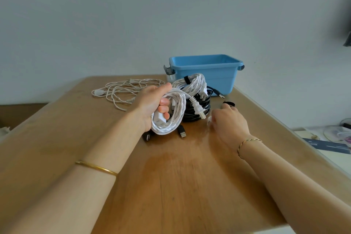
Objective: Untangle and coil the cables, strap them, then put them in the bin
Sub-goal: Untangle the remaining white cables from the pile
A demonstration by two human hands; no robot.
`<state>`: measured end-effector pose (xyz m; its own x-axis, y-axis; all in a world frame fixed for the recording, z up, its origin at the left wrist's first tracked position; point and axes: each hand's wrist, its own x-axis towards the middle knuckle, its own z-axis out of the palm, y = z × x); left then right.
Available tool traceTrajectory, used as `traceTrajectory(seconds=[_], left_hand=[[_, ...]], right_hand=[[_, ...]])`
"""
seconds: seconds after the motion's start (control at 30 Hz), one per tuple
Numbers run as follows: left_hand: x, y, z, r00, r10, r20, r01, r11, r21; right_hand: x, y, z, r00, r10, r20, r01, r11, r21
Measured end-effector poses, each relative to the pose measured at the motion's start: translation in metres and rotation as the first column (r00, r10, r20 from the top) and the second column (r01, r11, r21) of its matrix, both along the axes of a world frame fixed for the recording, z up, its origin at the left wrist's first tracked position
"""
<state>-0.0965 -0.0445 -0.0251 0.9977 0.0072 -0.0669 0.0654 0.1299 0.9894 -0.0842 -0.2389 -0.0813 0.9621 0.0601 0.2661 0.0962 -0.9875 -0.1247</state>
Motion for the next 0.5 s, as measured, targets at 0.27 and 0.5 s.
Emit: traceTrajectory(seconds=[0.27,0.5], left_hand=[[-0.001,0.0,0.004,1.0,0.023,-0.012,-0.024,0.999,-0.044],[0.004,0.005,0.008,0.999,0.049,-0.022,-0.051,0.995,-0.088]], right_hand=[[-0.001,-0.011,-0.004,0.998,0.066,0.002,-0.066,0.993,-0.098],[0.002,-0.01,-0.002,0.996,0.037,-0.085,-0.037,0.999,-0.004]])
